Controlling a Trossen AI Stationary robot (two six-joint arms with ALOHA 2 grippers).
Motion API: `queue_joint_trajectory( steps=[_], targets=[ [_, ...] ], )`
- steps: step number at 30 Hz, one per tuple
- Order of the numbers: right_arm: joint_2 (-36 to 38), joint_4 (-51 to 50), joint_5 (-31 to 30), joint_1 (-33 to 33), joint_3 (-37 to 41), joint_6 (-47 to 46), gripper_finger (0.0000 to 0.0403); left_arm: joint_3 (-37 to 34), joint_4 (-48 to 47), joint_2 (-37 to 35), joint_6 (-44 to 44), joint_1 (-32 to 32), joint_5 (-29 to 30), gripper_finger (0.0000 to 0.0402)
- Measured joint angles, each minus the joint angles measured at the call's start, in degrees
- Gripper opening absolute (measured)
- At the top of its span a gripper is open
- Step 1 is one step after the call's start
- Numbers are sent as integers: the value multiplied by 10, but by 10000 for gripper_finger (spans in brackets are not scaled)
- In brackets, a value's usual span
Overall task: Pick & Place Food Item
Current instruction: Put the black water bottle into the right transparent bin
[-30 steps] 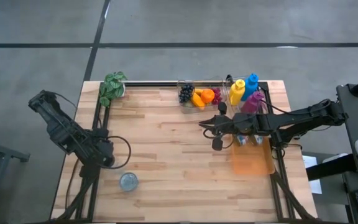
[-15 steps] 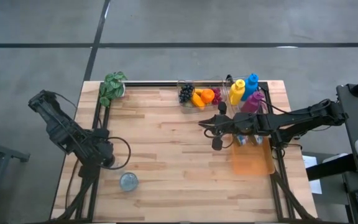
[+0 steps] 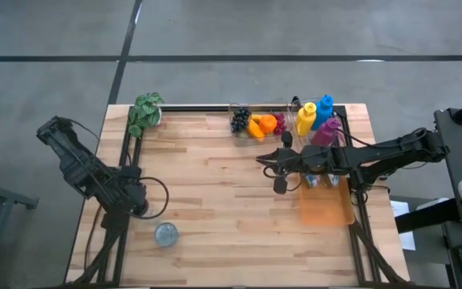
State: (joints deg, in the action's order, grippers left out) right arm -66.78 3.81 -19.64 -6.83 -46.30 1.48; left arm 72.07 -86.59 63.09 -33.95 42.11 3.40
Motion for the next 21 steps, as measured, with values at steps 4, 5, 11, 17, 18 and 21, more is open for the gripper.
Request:
queue_joint_trajectory(
  steps=[4,5,11,17,18,21],
  targets=[
    [0,0,0,0,0,0,28,0,0,0,0,0,5,81],
    [0,0,0,0,0,0,28,0,0,0,0,0,7,81],
    [0,-2,1,0,0,2,28,0,-1,0,-1,-3,15,81],
    [0,-2,1,0,0,2,28,0,-2,0,-3,-10,18,81],
    [0,-2,1,0,0,2,28,2,-5,0,-3,-13,18,81],
    [0,-2,1,0,0,2,28,13,-10,1,-2,-21,25,81]
  ],
)
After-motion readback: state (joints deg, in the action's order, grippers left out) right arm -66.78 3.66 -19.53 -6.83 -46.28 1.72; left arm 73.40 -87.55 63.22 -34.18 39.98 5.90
